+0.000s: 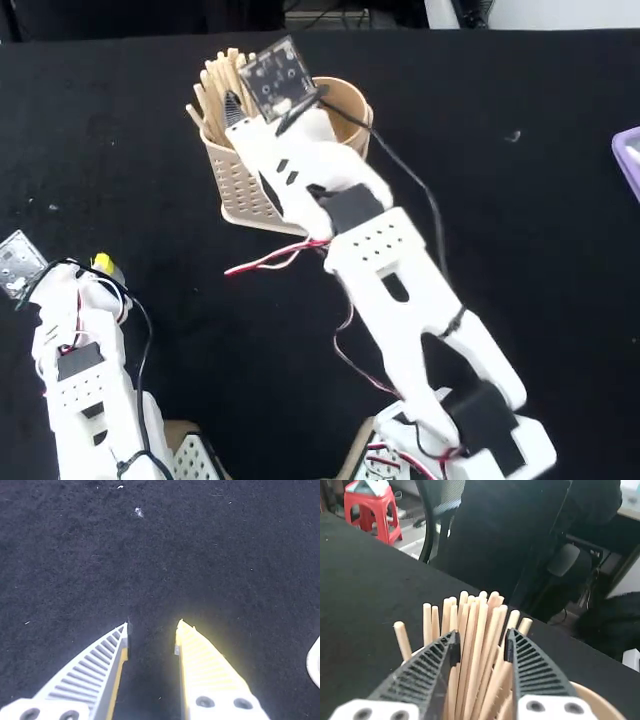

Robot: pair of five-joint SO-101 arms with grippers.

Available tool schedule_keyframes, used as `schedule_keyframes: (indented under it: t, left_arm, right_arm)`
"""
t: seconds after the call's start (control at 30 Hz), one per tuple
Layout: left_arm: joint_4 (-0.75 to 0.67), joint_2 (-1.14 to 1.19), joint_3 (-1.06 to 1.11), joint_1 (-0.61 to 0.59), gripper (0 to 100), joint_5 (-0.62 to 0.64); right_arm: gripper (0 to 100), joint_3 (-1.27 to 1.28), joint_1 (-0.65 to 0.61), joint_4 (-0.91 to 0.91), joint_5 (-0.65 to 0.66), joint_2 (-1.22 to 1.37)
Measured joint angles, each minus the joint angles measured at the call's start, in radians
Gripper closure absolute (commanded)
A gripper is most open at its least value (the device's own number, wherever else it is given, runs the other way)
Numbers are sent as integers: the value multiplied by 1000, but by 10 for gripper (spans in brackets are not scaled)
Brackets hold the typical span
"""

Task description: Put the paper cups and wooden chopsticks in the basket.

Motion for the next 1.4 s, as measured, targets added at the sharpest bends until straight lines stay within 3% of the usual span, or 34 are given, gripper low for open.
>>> schedule_keyframes:
  t: [0.1,0.23,0.27,0.4,0.6,0.73,0.87,0.93,1.1,1.4]
  left_arm:
    - [0,0,0,0,841,0]
    - [0,0,0,-2,842,0]
    - [5,0,0,-3,847,0]
    - [130,-21,-51,-3,977,0]
    - [520,-215,-224,2,955,-91]
    - [660,-428,-239,92,956,-227]
    - [847,-675,-227,127,956,-336]
    - [927,-686,-230,135,956,-384]
    - [965,-667,-224,143,956,-446]
    - [977,-717,28,319,956,-457]
  right_arm:
    - [851,-71,0,190,0,-133]
    - [989,-91,26,485,2,-379]
    - [986,-91,48,560,2,-445]
    - [985,21,152,750,2,-701]
    - [983,420,338,736,2,-1080]
    - [981,703,450,700,2,-1349]
    - [980,905,476,695,0,-1511]
    - [980,990,480,695,2,-1513]
    - [980,1157,477,697,2,-1514]
    - [982,1370,477,792,-135,-1514]
